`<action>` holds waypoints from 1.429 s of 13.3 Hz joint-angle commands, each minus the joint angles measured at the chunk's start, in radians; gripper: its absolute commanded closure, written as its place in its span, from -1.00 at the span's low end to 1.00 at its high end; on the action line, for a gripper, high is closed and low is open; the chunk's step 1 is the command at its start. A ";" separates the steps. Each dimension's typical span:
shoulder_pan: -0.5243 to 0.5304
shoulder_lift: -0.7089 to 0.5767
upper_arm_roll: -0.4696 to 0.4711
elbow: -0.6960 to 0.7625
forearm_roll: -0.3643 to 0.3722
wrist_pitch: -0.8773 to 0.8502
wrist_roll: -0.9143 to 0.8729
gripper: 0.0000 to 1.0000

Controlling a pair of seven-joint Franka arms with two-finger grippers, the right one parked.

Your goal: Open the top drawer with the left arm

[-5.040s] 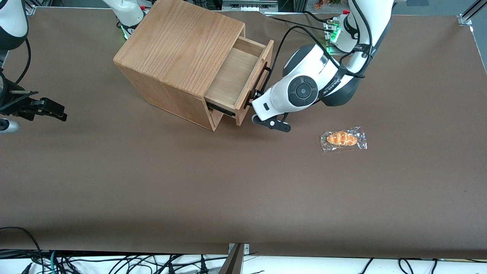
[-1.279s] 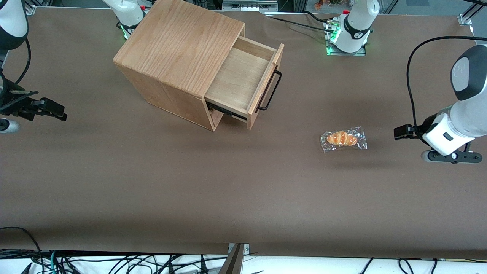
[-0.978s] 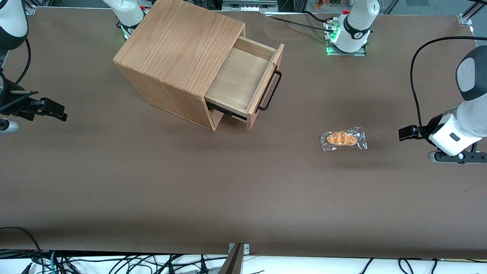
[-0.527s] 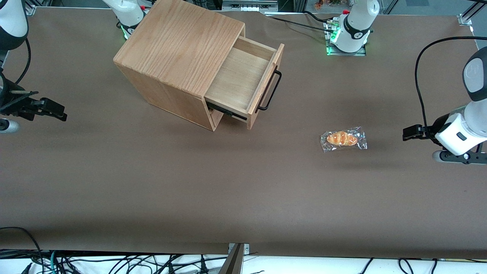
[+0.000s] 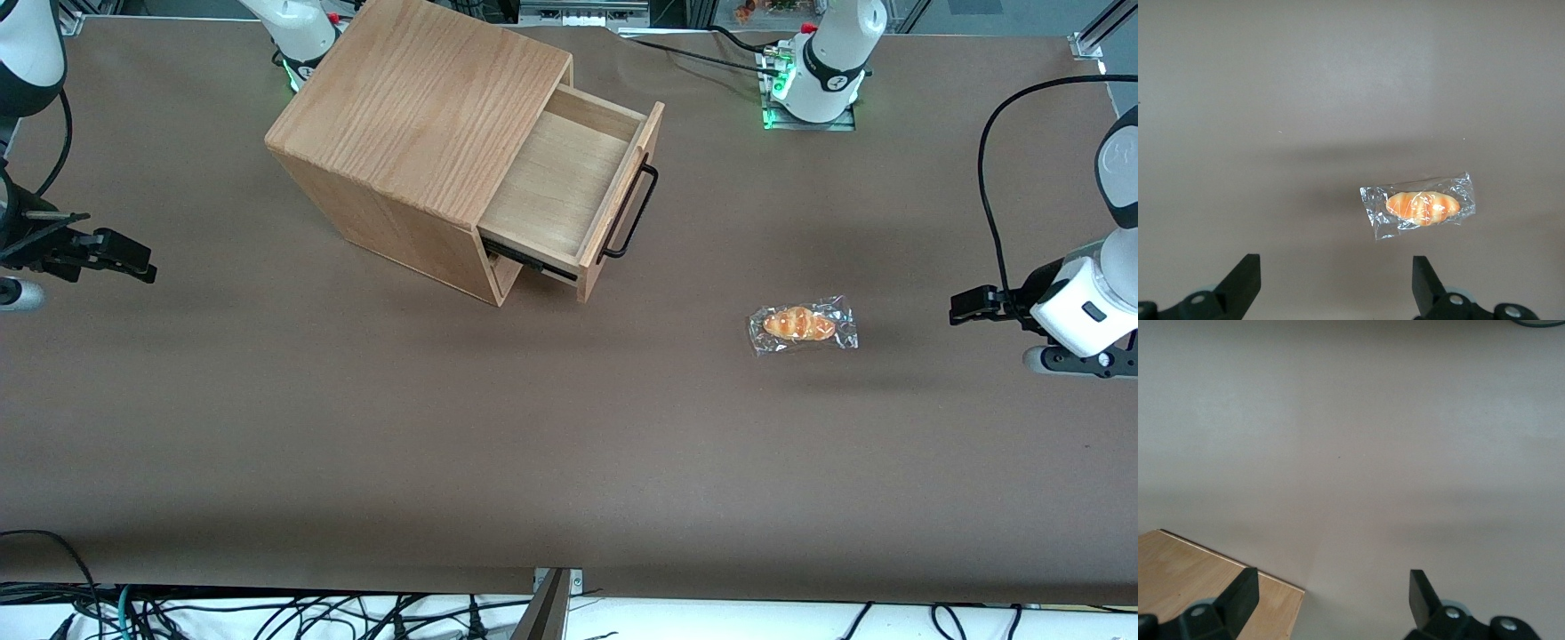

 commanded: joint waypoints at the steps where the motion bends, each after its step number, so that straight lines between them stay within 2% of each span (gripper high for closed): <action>1: -0.007 -0.012 -0.002 0.008 -0.024 -0.040 0.017 -1.00; 8: 0.007 -0.024 -0.011 0.009 -0.027 -0.076 0.027 -1.00; 10: 0.007 -0.029 -0.008 0.012 -0.065 -0.076 0.025 -1.00; 19: 0.008 -0.037 -0.001 0.025 -0.064 -0.076 0.025 -1.00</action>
